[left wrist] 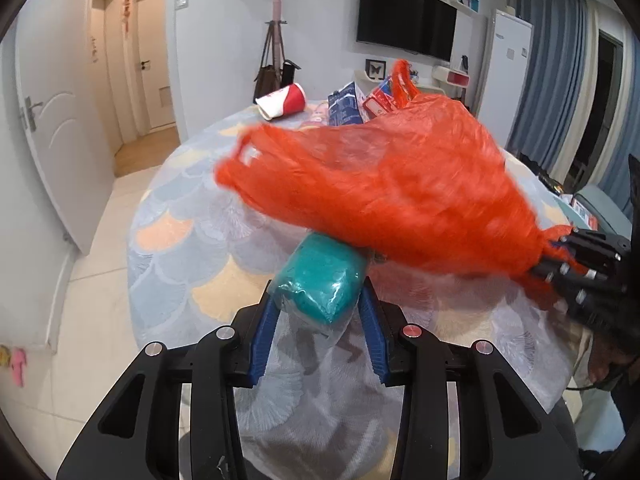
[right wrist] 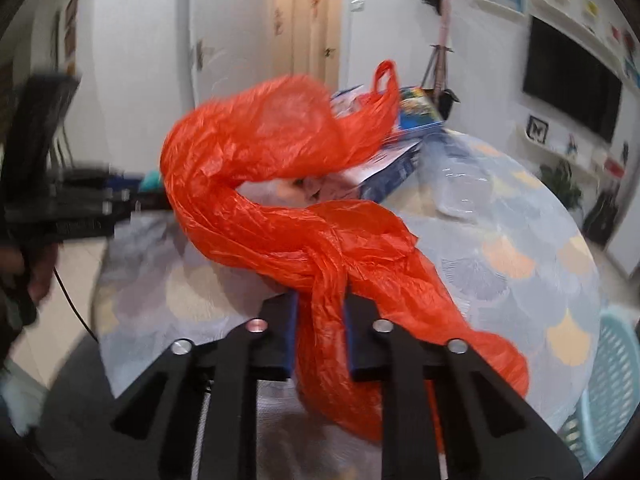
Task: Collect trash
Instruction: 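Grasp the teal packet with the left tool while the right tool grasps the red bag, then carry packet and red bag over the blue basket and release both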
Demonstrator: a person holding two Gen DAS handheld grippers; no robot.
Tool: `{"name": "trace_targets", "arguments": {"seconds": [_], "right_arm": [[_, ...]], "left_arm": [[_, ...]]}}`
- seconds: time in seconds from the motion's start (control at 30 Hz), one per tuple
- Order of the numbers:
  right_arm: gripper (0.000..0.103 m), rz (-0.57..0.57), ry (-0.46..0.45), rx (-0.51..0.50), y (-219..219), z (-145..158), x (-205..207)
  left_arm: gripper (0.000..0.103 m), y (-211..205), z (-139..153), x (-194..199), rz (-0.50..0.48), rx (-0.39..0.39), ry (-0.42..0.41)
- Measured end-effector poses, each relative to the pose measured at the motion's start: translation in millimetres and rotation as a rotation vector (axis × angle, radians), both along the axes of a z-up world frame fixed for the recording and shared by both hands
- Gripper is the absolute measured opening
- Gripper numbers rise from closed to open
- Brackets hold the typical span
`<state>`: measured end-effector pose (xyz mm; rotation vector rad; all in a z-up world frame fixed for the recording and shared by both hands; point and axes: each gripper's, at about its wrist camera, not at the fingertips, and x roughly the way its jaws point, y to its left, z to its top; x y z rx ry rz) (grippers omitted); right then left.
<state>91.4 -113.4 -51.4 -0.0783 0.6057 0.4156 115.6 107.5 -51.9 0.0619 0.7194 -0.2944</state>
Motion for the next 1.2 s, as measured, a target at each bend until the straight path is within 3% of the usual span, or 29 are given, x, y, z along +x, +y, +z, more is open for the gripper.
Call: {"name": "trace_targets", "arguments": {"seconds": [0.2,0.33,0.67,1.2], "right_arm": [[0.011,-0.076,-0.051,0.175,-46,26,-5],[0.011,-0.119,-0.106,0.216,-61,42,-13],[0.011,-0.181,-0.222,0.2,-74,66,-33],[0.011,-0.331,-0.202,0.244,-118,57,-53]], "left_arm": [[0.038,1,9,-10,0.012,0.001,-0.038],[0.038,-1,19,-20,0.009,0.003,-0.077],[0.038,-19,41,-33,-0.016,-0.005,-0.129],[0.038,-68,52,-39,-0.033,0.011,-0.14]]}}
